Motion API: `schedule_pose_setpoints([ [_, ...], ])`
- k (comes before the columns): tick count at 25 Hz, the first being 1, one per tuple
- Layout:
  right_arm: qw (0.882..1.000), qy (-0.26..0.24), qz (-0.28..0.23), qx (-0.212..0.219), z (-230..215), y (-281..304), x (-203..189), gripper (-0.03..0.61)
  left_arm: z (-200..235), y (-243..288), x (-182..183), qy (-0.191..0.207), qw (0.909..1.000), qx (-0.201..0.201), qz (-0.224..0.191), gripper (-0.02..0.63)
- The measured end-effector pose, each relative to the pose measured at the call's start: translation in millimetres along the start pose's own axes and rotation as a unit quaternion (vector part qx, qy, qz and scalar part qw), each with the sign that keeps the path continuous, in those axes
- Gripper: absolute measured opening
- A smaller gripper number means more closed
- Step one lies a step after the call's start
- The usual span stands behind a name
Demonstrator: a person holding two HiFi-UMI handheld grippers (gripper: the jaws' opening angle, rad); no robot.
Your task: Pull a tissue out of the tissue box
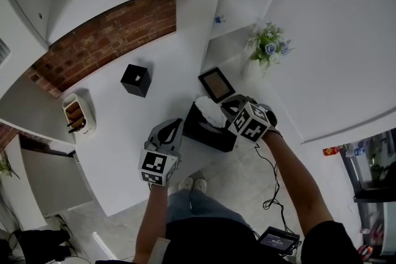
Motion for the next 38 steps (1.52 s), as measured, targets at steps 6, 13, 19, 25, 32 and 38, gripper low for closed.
schedule_pose_setpoints([
  [6,0.997,0.052,-0.047,-0.022,-16,-26,11,-0.002,1,-2,4,0.001,1.0,0.002,-0.004,0.009],
  [13,0.973,0.166,-0.134,-0.091,-46,-72,18,-0.002,5,1,13,0.008,0.9999,0.002,-0.014,0.009],
  [19,0.913,0.285,-0.236,-0.174,-64,-110,11,-0.002,10,5,28,0.016,0.9994,0.007,-0.03,0.009],
  [25,0.818,0.394,-0.335,-0.249,-57,-140,-9,-0.002,14,11,47,0.029,0.9983,0.01,-0.05,0.009],
  [32,0.729,0.485,-0.382,-0.296,-24,-154,-44,-0.002,12,17,68,0.045,0.9965,0.006,-0.07,0.009],
  [38,0.713,0.516,-0.36,-0.308,6,-148,-71,-0.002,7,26,72,0.051,0.9962,-0.007,-0.07,0.009],
])
Point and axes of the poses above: the fingertips, and each gripper's own axes: y forward along the fingers, z to its left, x out of its top, the point moved 10 cm from there along -y, backward along the fingers, and after that the axes turned 11 degrees about -x, right-handed, at the moved point
